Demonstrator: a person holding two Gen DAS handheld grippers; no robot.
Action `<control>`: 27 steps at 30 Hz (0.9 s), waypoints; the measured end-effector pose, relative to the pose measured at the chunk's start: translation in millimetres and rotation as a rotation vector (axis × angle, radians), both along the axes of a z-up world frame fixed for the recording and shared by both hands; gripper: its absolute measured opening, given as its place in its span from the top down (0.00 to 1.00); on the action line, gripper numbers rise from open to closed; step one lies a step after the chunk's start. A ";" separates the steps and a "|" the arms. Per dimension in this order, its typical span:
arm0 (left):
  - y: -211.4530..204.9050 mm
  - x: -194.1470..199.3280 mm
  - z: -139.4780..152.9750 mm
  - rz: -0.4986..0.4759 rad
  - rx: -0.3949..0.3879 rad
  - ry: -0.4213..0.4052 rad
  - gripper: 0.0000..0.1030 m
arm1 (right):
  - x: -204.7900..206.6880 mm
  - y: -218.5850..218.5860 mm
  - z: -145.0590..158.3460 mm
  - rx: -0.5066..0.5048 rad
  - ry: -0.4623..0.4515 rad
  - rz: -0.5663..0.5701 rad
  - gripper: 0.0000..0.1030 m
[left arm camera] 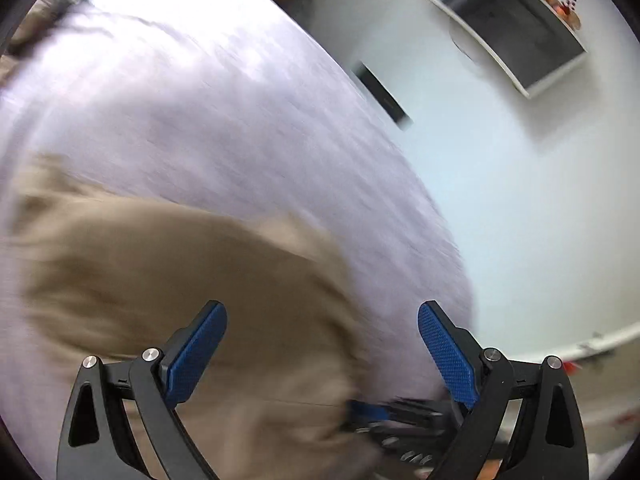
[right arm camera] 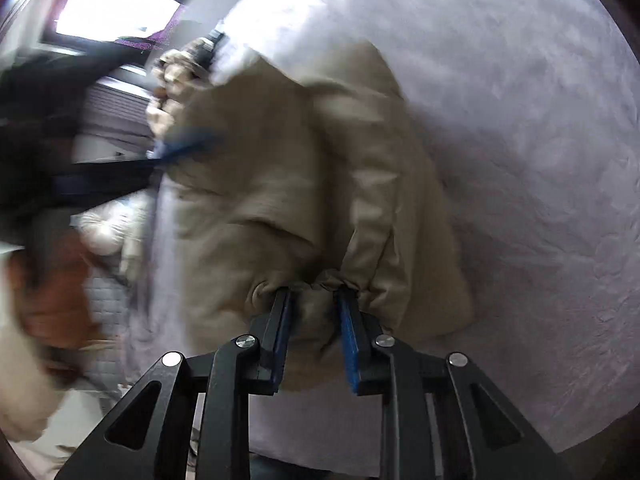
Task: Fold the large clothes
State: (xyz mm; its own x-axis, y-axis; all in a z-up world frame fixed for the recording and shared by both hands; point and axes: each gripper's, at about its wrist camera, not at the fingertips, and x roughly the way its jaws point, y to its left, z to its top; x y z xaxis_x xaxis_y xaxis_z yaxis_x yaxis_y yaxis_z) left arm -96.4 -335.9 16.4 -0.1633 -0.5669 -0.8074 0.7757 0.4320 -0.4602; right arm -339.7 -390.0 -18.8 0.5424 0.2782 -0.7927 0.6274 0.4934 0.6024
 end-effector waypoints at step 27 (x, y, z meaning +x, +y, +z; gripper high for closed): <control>47.7 62.3 -105.1 0.417 0.099 0.032 0.06 | 131.9 -125.9 -78.7 0.255 -0.113 0.055 0.91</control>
State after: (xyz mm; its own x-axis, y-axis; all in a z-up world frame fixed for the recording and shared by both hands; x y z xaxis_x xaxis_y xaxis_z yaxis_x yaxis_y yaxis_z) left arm -34.1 -288.2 -88.7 0.0379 -0.5096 -0.8596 0.5115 0.7488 -0.4214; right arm -207.9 -515.9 -97.5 0.6017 0.4920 -0.6292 0.5260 0.3487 0.7757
